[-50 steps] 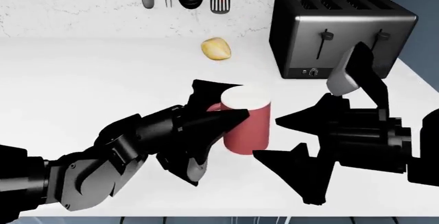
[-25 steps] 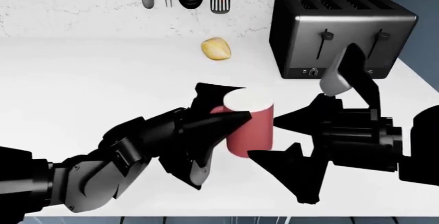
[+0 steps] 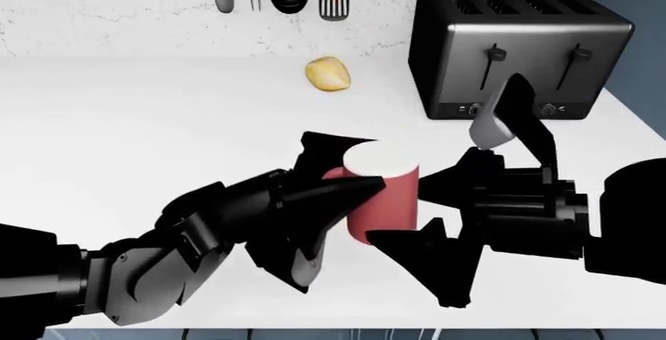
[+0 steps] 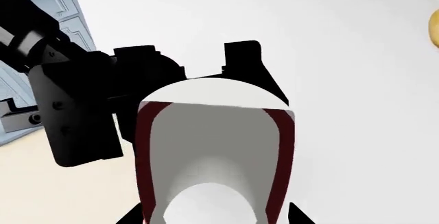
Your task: A wet mug is on the counter and needs to be dried. Pick it up and place it upside down in the open cabinet.
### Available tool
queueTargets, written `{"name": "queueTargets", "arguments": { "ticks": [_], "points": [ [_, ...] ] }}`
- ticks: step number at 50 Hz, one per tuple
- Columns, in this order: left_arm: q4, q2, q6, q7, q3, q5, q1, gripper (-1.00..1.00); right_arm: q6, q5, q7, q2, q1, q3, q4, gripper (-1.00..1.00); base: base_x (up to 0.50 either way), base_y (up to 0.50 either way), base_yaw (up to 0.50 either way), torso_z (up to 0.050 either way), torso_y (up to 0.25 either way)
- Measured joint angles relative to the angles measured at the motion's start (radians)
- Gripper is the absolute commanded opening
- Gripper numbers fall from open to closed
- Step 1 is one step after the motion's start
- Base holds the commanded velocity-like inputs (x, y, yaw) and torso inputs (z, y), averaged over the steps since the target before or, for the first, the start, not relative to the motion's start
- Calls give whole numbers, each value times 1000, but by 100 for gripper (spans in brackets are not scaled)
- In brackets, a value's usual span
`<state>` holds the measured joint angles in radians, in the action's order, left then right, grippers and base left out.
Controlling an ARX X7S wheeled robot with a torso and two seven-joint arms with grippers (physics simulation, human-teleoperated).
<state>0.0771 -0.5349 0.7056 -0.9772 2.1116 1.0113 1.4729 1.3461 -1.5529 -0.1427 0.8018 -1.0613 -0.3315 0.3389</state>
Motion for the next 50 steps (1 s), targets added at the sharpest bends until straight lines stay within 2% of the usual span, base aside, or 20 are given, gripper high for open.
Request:
{"name": "queueTargets", "arguments": {
  "ticks": [2, 3, 17, 18, 50],
  "points": [
    [0, 0, 0, 0, 0, 1, -1, -100, -2, 3, -2, -2, 0, -3, -1, 100, 0, 0, 0, 0, 0],
    [1, 1, -1, 0, -1, 2, -2, -100, -3, 4, -2, -3, 0, -5, -1, -100, 0, 0, 0, 0, 0],
    [4, -3, -1, -1, -5, 13, -8, -100, -17, 1, 5, 1, 3, -18, 3, -100, 0, 0, 0, 0, 0],
    [2, -4, -2, 0, -6, 13, -8, 100, -18, -1, 6, 2, 3, -18, 3, -100, 0, 0, 0, 0, 0],
    [-48, -48, -10, -4, -72, -40, 9, 100, -42, -20, 20, 31, 6, -15, 18, -100, 0, 0, 0, 0, 0]
  ]
}}
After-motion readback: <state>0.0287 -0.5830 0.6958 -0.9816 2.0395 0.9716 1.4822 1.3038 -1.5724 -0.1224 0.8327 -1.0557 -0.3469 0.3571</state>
